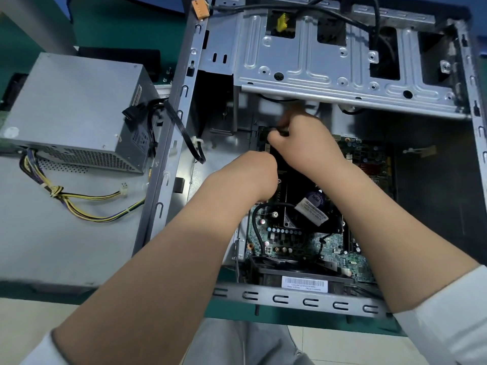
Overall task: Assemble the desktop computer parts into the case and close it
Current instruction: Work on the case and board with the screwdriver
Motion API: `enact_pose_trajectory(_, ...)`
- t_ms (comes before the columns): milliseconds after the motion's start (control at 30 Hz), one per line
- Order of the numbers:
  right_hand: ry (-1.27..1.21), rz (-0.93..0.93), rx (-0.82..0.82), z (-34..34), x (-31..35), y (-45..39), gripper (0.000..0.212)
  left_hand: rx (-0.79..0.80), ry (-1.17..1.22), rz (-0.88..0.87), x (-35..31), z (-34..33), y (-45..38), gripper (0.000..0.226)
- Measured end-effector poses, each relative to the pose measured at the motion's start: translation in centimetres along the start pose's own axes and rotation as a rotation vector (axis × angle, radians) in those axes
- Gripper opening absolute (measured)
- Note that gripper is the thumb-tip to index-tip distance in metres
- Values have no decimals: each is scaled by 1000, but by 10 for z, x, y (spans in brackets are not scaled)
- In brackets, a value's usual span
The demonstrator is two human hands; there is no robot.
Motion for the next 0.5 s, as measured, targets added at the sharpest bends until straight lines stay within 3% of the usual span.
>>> enact_pose_trajectory(200,175,62,-159,5,0,-1,30,11,6,6,0,1,0,34)
enact_pose_trajectory(367,100,67,-48,5,2,2,24,16,-4,5,-1,1,2,33)
enact_pose_trajectory(500,229,110,-52,5,6,3,15,20,-11,0,-1,3,2,33)
Point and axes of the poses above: each hand's wrist, its own y-axis away from the middle knuckle, its own z-axis out of the back of the hand, x = y × z, the point moved 1 cm from there along -y, towards the middle knuckle, and after that the axes turned 2 degrees about x, right-handed, at the moved point
